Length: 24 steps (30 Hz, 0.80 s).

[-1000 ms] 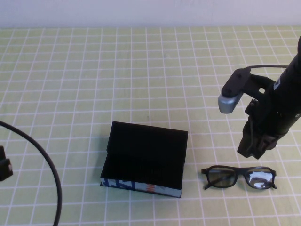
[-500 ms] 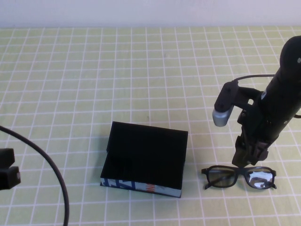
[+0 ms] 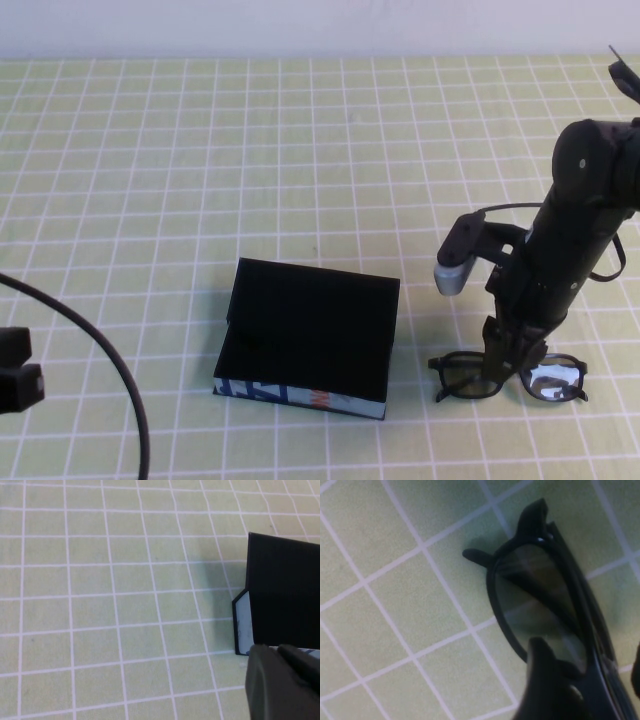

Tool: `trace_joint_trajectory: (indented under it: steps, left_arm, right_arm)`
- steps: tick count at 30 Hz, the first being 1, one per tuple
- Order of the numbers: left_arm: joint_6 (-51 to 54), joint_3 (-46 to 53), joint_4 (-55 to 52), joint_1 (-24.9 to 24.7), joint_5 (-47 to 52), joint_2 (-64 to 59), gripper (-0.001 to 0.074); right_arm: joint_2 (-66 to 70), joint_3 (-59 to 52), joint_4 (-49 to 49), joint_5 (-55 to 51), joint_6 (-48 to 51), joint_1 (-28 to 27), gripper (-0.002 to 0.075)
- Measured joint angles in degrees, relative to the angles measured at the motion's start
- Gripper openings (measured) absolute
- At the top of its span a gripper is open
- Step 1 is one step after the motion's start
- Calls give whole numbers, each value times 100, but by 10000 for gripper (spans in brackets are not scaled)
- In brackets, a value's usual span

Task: Return glasses to glasses case
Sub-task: Pick up the glasses from the table, then place the glasses in the glasses case

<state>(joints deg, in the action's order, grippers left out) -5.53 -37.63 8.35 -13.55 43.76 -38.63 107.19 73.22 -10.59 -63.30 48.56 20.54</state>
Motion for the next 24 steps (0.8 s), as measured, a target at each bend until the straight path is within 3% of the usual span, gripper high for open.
trace_joint_trajectory:
  steps: [3,8,10,24]
  left_arm:
    - [0,0,0,0,26,0,-3]
    - [0,0,0,0,70,0,-3]
    - [0,0,0,0,70,0,-3]
    - [47,0,-5,0,80,0,-3]
  right_arm:
    - [69,0,-105,-49,2,0,281]
    - [116,0,-279,-171,2,0,71]
    - [116,16,-317,-242,2,0,28]
    - [-237,1227,-139,-575,-18,0,-3]
